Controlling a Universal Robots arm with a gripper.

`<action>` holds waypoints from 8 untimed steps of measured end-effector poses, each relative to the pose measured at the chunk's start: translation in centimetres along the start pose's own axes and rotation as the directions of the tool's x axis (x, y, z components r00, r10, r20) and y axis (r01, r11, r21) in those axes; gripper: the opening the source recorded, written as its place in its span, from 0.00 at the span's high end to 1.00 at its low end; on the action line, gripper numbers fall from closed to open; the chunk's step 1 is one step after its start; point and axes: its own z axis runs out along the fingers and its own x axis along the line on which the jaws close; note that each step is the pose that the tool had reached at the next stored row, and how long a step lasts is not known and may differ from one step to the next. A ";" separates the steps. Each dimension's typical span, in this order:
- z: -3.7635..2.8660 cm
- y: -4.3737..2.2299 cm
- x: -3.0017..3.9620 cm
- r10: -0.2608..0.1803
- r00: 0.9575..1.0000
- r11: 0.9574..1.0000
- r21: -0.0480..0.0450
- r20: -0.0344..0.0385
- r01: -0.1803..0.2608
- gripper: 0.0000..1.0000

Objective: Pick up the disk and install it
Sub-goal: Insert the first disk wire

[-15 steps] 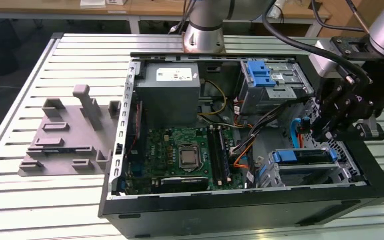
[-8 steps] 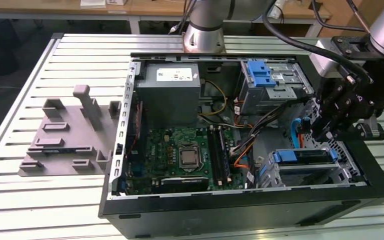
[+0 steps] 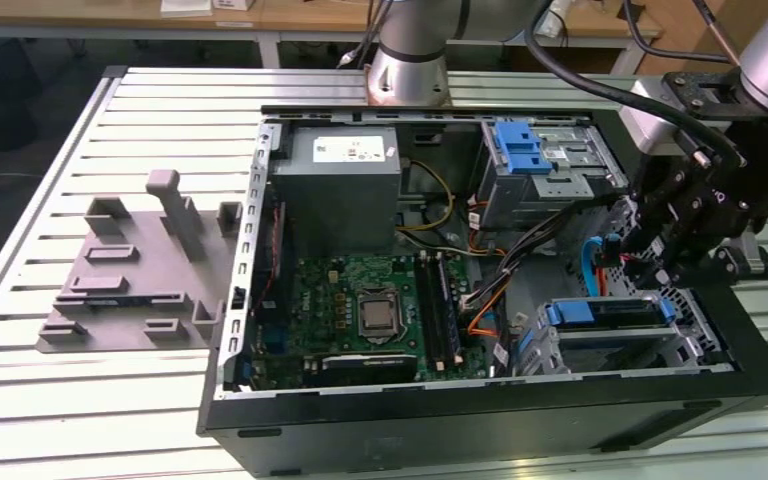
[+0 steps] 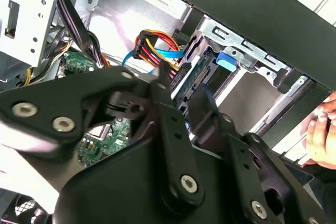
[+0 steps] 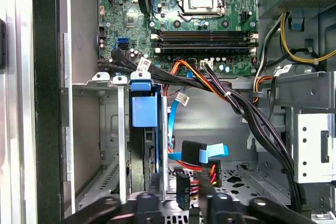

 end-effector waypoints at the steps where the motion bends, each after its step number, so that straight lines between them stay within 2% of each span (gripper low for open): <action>1: 0.00 0.00 0.00 0.000 1.000 1.000 0.000 0.000 0.000 0.55; 2: 0.00 0.00 0.00 0.000 1.000 1.000 0.000 0.000 0.000 0.49; 3: 0.00 0.00 0.00 0.000 1.000 1.000 0.000 0.000 0.000 0.49; 4: 0.00 0.00 0.00 0.000 1.000 1.000 0.000 0.000 0.000 0.43; 8: -0.01 0.00 0.00 0.000 1.000 1.000 0.000 0.000 0.000 0.43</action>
